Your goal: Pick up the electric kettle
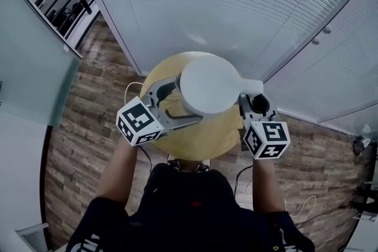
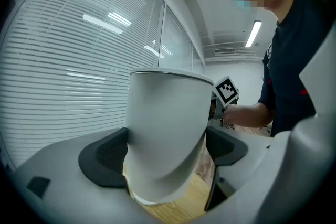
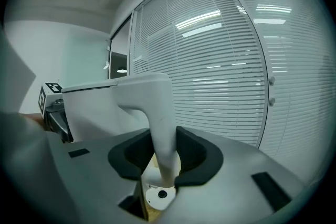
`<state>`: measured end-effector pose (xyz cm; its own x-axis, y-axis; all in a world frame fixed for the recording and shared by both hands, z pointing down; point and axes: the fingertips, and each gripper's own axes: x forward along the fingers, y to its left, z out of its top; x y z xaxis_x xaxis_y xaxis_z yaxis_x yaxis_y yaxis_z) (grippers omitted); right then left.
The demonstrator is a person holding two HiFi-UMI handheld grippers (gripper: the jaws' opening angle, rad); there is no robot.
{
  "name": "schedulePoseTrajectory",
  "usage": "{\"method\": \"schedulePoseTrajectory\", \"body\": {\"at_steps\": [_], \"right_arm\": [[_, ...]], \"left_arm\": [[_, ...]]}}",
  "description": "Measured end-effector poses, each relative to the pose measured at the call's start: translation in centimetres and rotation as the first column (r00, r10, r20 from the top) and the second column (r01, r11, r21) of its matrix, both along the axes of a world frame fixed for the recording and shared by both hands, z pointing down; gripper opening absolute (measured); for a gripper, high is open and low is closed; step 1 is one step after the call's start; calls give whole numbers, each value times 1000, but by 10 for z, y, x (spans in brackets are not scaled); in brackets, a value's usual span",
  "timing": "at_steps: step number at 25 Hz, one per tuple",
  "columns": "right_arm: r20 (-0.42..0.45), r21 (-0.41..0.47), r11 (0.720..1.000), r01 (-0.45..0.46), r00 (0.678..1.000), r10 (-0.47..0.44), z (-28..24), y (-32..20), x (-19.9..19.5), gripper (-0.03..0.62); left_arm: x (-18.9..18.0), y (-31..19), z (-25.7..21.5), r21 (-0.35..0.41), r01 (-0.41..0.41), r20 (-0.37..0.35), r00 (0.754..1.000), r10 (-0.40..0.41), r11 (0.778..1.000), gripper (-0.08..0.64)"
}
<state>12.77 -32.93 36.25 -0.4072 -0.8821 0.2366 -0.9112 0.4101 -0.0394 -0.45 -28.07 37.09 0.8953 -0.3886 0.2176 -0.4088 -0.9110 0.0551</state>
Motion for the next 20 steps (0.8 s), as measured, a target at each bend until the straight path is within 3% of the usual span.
{"method": "schedulePoseTrajectory", "body": {"at_steps": [20], "right_arm": [[-20, 47, 999, -17, 1000, 18, -28, 40, 4, 132]], "left_arm": [[4, 38, -21, 24, -8, -23, 1000, 8, 1000, 462]]}}
